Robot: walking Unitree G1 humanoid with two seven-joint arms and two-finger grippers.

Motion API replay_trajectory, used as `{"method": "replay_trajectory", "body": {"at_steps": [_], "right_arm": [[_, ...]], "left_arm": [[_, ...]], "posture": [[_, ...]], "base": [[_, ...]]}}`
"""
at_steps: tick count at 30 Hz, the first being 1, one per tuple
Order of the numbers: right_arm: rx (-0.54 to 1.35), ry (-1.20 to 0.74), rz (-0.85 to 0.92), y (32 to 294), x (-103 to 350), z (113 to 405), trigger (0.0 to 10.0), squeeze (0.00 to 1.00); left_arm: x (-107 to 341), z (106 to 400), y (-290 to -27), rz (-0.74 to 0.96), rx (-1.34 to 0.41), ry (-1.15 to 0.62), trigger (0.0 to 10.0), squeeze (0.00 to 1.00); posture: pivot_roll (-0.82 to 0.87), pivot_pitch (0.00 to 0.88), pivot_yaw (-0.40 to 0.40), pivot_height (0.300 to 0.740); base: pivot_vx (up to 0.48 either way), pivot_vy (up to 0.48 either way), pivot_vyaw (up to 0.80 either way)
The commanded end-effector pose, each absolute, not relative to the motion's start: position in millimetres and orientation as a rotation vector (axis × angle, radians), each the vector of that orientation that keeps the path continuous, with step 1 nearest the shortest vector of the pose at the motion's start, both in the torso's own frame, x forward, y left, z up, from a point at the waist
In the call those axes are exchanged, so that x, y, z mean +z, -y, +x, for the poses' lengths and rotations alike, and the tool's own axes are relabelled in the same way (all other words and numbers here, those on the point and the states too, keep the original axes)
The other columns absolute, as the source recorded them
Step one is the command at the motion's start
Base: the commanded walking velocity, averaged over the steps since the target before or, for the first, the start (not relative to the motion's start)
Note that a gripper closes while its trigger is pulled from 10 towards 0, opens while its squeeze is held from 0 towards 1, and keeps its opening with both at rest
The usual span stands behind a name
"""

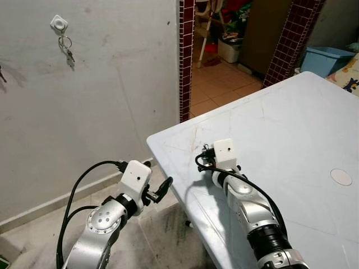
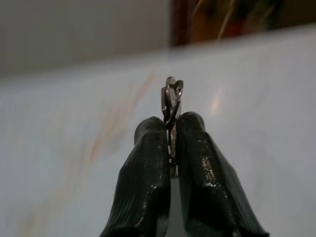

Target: Hang keys on a hook

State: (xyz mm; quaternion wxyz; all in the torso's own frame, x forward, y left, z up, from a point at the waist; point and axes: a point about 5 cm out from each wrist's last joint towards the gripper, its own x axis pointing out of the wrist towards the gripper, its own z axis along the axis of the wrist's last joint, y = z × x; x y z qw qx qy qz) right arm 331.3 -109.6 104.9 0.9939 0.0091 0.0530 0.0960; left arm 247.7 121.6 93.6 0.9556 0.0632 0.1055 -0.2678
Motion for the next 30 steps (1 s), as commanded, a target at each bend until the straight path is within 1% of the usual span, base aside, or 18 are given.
{"method": "replay_trajectory", "body": {"at_steps": [1, 4, 16, 17, 18, 20, 22, 23, 24, 30], "right_arm": [[0.153, 0.024, 0.058, 117, 133, 337, 0.0, 0.0], [0.164, 0.034, 0.061, 119, 138, 339, 0.0, 0.0], [0.196, 0.019, 0.034, 120, 132, 334, 0.0, 0.0], [0.217, 0.021, 0.003, 118, 132, 332, 3.6, 0.0], [0.256, 0.035, -0.042, 115, 134, 329, 10.0, 0.0], [0.256, 0.035, -0.042, 115, 134, 329, 10.0, 0.0], [0.331, 0.071, -0.128, 108, 140, 322, 10.0, 0.0], [0.331, 0.071, -0.128, 108, 140, 322, 10.0, 0.0], [0.364, 0.09, -0.136, 106, 144, 316, 10.0, 0.0], [0.353, 0.059, -0.063, 108, 145, 305, 10.0, 0.0]], "left_arm": [[93, 249, -124, 0.128, -0.533, -0.217, 10.0, 0.0], [93, 249, -124, 0.126, -0.533, -0.218, 10.0, 0.0], [92, 250, -123, 0.124, -0.534, -0.22, 10.0, 0.0], [92, 250, -123, 0.125, -0.533, -0.22, 10.0, 0.0], [94, 250, -124, 0.133, -0.525, -0.211, 10.0, 0.0], [94, 250, -124, 0.133, -0.525, -0.211, 10.0, 0.0], [99, 251, -131, 0.153, -0.457, -0.173, 10.0, 0.0], [99, 251, -131, 0.153, -0.457, -0.173, 10.0, 0.0], [104, 252, -139, 0.189, -0.369, -0.139, 10.0, 0.0], [106, 255, -156, 0.192, -0.225, -0.129, 10.0, 0.0]], "posture": [[0.09, 0.029, 0.042, 0.74], [0.09, 0.029, 0.042, 0.74], [0.09, 0.03, 0.041, 0.74], [0.08, 0.031, 0.04, 0.74], [0.08, 0.031, 0.041, 0.74], [0.08, 0.031, 0.041, 0.74], [0.07, 0.032, 0.043, 0.74], [0.07, 0.032, 0.043, 0.74], [0.07, 0.033, 0.041, 0.74], [0.07, 0.036, 0.037, 0.74]], "base": [[0.0, 0.0, 0.0], [0.0, 0.0, 0.0], [0.0, 0.0, 0.0], [0.0, 0.0, 0.0], [0.0, 0.0, 0.0], [0.0, 0.0, 0.0], [0.0, 0.0, 0.0], [0.0, 0.0, 0.0], [0.0, 0.0, 0.0], [0.0, 0.0, 0.0]]}}
